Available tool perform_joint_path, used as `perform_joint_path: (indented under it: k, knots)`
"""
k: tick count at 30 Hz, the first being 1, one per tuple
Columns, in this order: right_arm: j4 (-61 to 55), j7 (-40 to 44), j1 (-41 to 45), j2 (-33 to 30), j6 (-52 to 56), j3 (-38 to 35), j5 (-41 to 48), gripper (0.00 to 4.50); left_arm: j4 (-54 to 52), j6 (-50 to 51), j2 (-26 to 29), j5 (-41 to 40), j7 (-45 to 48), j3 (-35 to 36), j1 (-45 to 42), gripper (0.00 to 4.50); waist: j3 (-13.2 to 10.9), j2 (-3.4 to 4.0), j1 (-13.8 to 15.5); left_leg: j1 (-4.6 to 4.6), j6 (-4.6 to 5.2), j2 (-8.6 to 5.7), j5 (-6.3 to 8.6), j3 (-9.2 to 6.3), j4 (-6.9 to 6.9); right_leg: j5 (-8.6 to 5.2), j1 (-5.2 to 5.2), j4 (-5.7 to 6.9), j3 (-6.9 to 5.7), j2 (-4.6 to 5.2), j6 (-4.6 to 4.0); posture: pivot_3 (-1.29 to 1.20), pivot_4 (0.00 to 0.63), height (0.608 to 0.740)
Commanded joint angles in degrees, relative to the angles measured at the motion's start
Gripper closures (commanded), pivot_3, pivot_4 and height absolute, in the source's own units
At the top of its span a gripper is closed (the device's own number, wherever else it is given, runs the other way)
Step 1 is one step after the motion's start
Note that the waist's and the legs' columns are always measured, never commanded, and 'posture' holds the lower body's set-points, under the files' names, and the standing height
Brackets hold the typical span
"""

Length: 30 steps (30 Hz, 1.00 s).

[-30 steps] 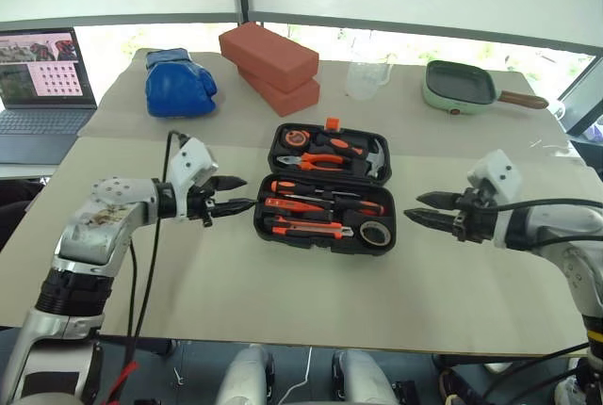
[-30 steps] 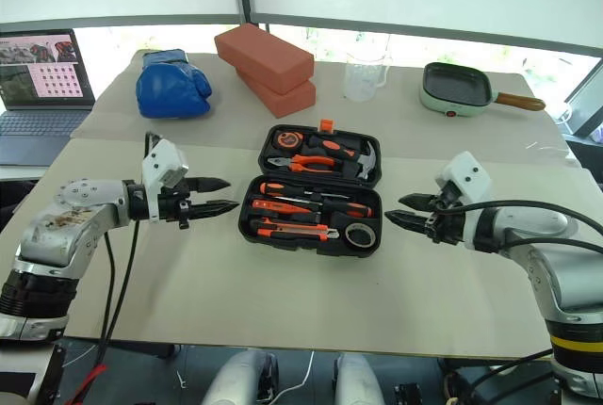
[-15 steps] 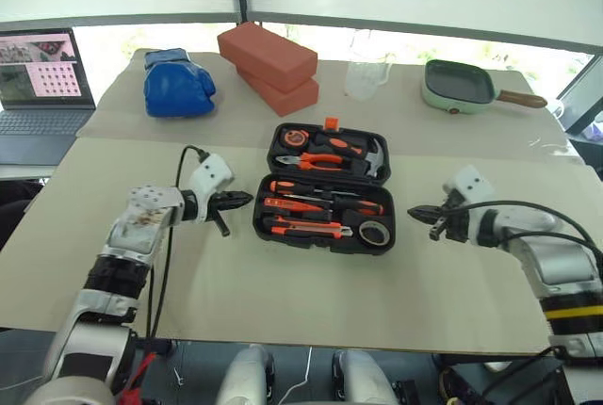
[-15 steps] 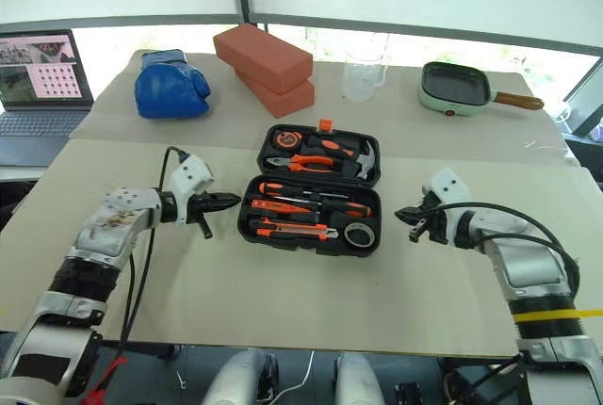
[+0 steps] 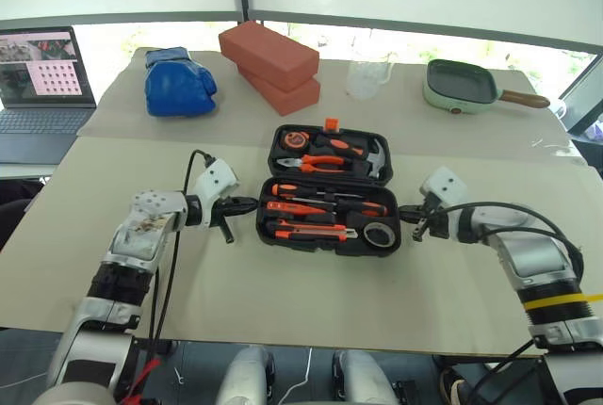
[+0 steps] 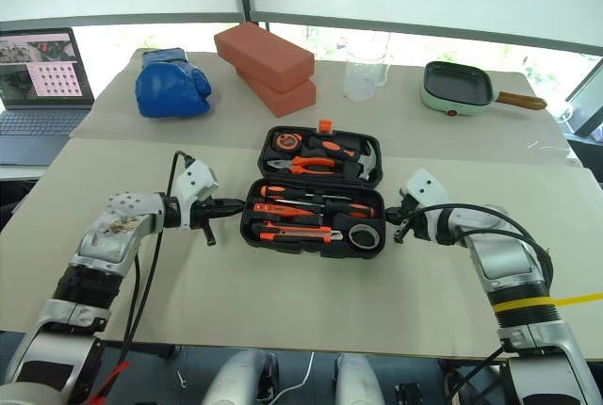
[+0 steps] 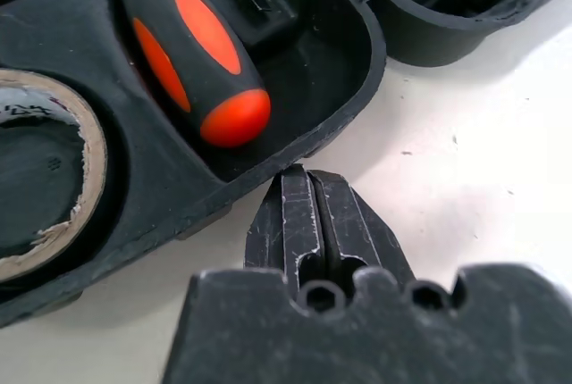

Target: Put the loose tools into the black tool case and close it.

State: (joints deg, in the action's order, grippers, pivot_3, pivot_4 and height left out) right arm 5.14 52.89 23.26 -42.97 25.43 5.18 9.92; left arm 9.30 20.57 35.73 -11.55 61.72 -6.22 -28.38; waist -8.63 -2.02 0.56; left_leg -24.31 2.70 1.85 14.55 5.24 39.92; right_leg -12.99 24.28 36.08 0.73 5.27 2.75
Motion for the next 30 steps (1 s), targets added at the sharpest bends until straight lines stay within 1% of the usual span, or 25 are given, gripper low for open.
perform_joint_path:
  k: [1,5,10,17,23,27,28,29,30]
  knots:
    - [-8.7,3.5,-2.2,-0.3,-1.7,-0.2,2.5,4.50,-8.7,1.3,0.1,-3.7,3.0,-0.3,2.1,4.47,0.0,0.00,0.0,0.00,0.00,0.00,0.00,0.00,-0.01,0.00,0.00,-0.02,0.00,-0.01,0.00,0.00,0.150,0.738]
    - [-14.2,4.3,-5.5,-1.2,-0.1,-0.8,3.5,4.50,-12.7,2.4,2.1,-3.9,3.9,0.0,5.9,4.47,0.0,0.01,0.0,0.01,0.00,0.00,0.00,0.00,-0.01,0.00,0.00,-0.10,0.00,0.00,0.00,0.00,0.150,0.738]
    - [-22.9,4.5,-12.5,-3.4,1.9,-2.3,4.6,4.50,-20.1,4.4,5.5,-5.4,4.2,1.8,13.6,4.47,0.0,0.02,-0.1,0.07,-0.01,0.05,0.01,0.01,-0.09,-0.02,0.01,-0.14,0.02,0.01,-0.02,0.00,0.150,0.738]
    - [-29.0,3.1,-18.2,-4.1,4.9,-5.0,5.8,4.50,-27.7,7.6,6.9,-7.7,2.2,4.1,21.2,4.47,0.0,0.02,0.0,0.10,-0.01,0.06,0.01,0.01,-0.07,-0.04,-0.02,-0.16,0.02,0.02,-0.04,0.00,0.150,0.738]
    - [-30.8,0.9,-20.8,-4.2,7.6,-7.6,6.1,4.50,-28.8,10.0,7.7,-7.7,-0.9,6.7,24.9,4.47,0.0,0.02,0.0,0.12,-0.01,0.06,0.01,0.01,-0.07,-0.05,-0.02,-0.14,0.02,0.02,-0.06,0.00,0.150,0.738]
    - [-28.5,1.2,-21.2,-6.6,12.4,-13.2,8.7,4.50,-23.6,14.6,10.7,-8.3,-2.5,10.8,23.1,4.47,0.0,0.02,0.0,0.14,-0.02,0.06,0.00,0.01,-0.07,-0.05,-0.03,-0.12,0.02,0.01,-0.07,0.00,0.150,0.738]
    - [-27.7,1.4,-20.8,-7.1,13.3,-14.1,9.5,3.92,-22.5,16.1,11.1,-9.1,-2.7,11.6,22.1,3.98,0.0,0.02,0.0,0.16,-0.03,0.06,0.00,0.00,-0.06,-0.05,-0.04,-0.09,0.02,0.01,-0.07,0.00,0.150,0.738]
    - [-27.1,1.6,-20.4,-7.5,13.9,-14.6,10.1,3.67,-21.7,17.6,11.3,-9.8,-3.2,12.0,21.0,3.73,0.0,0.02,0.0,0.18,-0.03,0.06,0.00,0.00,-0.06,-0.06,-0.04,-0.08,0.01,0.00,-0.08,0.00,0.150,0.738]
    - [-26.1,1.6,-19.3,-7.9,14.7,-15.0,10.8,3.32,-20.3,19.7,11.3,-10.4,-4.0,12.3,19.0,3.38,0.0,0.02,0.1,0.20,-0.04,0.06,-0.01,-0.01,-0.06,-0.06,-0.06,-0.07,0.01,0.00,-0.08,0.00,0.150,0.738]
